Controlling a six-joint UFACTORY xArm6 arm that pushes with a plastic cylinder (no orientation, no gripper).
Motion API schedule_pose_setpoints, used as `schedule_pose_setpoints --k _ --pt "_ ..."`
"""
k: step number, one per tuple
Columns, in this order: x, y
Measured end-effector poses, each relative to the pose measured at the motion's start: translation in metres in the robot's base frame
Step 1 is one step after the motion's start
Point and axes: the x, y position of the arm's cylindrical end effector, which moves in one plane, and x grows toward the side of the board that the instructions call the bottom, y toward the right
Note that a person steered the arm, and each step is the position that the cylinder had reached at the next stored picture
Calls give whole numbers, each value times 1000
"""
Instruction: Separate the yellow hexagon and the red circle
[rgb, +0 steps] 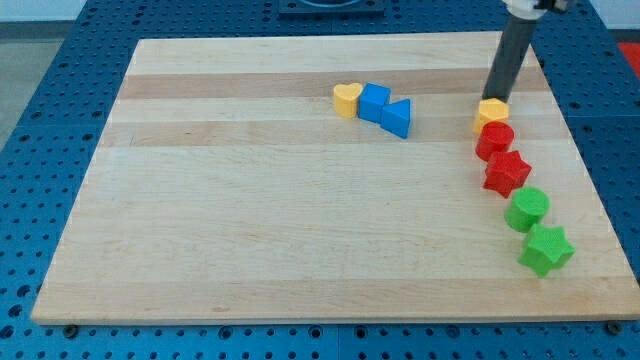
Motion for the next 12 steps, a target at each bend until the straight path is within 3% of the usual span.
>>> schedule_pose_setpoints --k 3,12 --pt "41 -2" --pt "43 -27"
